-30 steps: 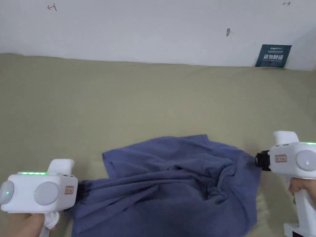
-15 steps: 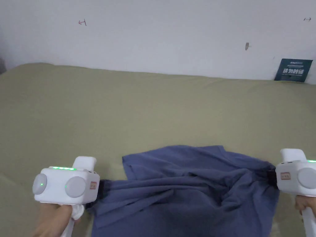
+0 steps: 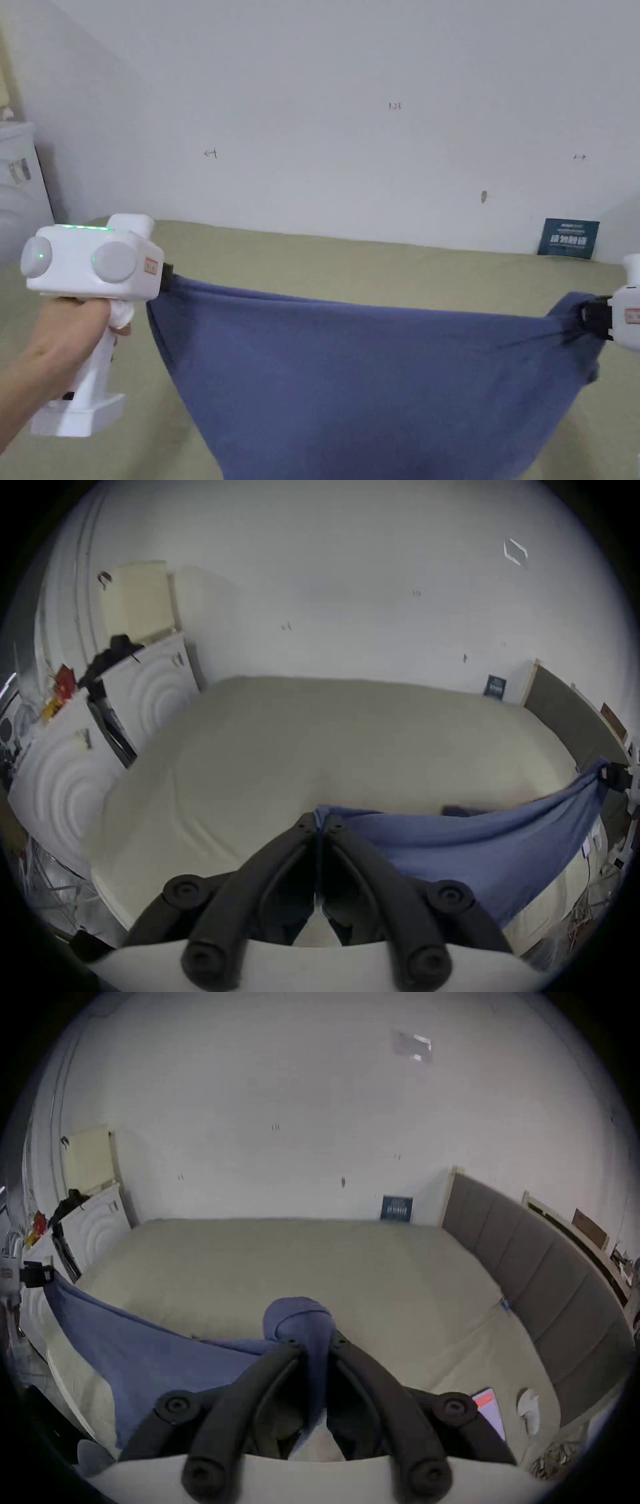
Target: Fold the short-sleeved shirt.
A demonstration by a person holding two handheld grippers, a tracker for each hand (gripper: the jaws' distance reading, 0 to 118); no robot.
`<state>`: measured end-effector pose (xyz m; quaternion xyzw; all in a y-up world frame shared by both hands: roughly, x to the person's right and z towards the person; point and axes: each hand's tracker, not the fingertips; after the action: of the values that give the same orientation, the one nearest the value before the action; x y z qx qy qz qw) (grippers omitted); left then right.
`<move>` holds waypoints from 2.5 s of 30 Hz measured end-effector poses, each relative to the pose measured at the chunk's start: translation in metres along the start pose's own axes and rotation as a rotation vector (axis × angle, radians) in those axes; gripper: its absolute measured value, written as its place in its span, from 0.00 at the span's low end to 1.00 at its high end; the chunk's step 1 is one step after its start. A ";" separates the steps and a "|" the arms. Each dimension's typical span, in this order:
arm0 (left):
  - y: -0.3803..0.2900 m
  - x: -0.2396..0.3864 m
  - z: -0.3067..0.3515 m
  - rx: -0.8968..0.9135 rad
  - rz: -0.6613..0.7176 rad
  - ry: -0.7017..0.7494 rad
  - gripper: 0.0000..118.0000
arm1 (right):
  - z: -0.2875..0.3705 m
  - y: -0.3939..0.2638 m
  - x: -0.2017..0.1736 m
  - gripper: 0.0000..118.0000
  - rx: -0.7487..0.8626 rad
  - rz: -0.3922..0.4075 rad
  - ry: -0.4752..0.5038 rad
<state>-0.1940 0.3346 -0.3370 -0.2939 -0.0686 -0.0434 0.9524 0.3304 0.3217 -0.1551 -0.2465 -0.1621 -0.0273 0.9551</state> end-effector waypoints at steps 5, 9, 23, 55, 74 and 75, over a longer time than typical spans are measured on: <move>0.055 0.006 0.022 0.053 0.060 -0.001 0.01 | 0.016 0.056 0.002 0.06 0.074 -0.007 -0.040; 0.098 0.028 0.022 0.107 -0.008 0.063 0.01 | 0.011 0.103 0.009 0.06 0.122 -0.045 -0.069; 0.194 0.093 -0.101 0.191 -0.088 0.216 0.01 | -0.131 0.178 0.014 0.06 0.131 -0.012 -0.189; -0.150 0.039 -0.058 -0.144 -0.122 -0.012 0.01 | -0.063 -0.171 0.035 0.06 -0.205 -0.080 -0.098; -0.244 0.006 -0.031 -0.282 -0.052 -0.083 0.16 | -0.011 -0.271 0.030 0.19 -0.347 -0.142 -0.085; -0.244 0.005 -0.031 -0.285 -0.039 -0.098 0.44 | -0.009 -0.271 0.028 0.42 -0.343 -0.143 -0.087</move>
<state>-0.2160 0.1160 -0.2264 -0.4266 -0.1136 -0.0567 0.8955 0.3242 0.0807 -0.0282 -0.3944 -0.2133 -0.1118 0.8868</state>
